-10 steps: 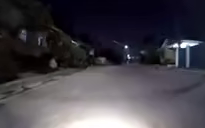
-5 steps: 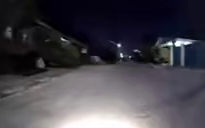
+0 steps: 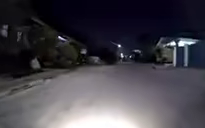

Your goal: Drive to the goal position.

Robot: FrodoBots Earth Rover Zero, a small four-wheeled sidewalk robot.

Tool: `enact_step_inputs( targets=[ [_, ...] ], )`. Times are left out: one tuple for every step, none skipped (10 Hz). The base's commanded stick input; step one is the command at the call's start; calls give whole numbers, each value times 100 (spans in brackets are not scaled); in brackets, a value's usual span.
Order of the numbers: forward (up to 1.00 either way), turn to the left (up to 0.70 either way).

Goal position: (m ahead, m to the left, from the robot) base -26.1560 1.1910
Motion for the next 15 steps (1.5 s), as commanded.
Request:
enact_step_inputs(
  targets=[
    [12,3],
    [12,3],
    [12,3],
    [12,3],
    [12,3],
    [12,3],
    [12,3],
    [12,3],
    [12,3],
    [12,3],
    [12,3],
    [12,3],
    [12,3],
    [12,3],
    [12,3]
  ],
)
